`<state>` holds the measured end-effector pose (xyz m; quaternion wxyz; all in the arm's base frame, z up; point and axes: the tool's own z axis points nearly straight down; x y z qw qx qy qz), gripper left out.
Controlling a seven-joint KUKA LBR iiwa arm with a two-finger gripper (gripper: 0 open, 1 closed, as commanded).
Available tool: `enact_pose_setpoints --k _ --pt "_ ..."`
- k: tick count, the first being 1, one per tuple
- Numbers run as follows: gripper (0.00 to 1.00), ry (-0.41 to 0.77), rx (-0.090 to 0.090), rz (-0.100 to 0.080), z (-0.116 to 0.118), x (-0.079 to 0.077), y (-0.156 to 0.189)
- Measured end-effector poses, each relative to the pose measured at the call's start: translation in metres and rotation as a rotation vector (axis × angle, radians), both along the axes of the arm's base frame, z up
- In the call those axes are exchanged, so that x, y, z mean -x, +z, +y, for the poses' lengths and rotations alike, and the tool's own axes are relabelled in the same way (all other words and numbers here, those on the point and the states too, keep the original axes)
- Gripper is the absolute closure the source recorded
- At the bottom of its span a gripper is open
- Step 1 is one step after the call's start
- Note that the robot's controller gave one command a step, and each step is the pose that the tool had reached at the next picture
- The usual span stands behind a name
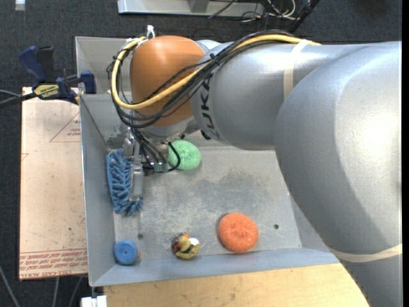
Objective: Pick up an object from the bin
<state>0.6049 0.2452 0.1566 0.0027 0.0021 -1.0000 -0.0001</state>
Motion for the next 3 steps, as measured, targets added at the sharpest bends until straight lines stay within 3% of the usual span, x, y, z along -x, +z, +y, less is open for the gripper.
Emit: enact_pose_setpoints --k 2,3 --pt "0.0 0.043 -0.004 -0.009 -0.01 0.003 0.001" --pt "0.0 0.27 -0.002 -0.009 -0.045 0.026 -0.028"
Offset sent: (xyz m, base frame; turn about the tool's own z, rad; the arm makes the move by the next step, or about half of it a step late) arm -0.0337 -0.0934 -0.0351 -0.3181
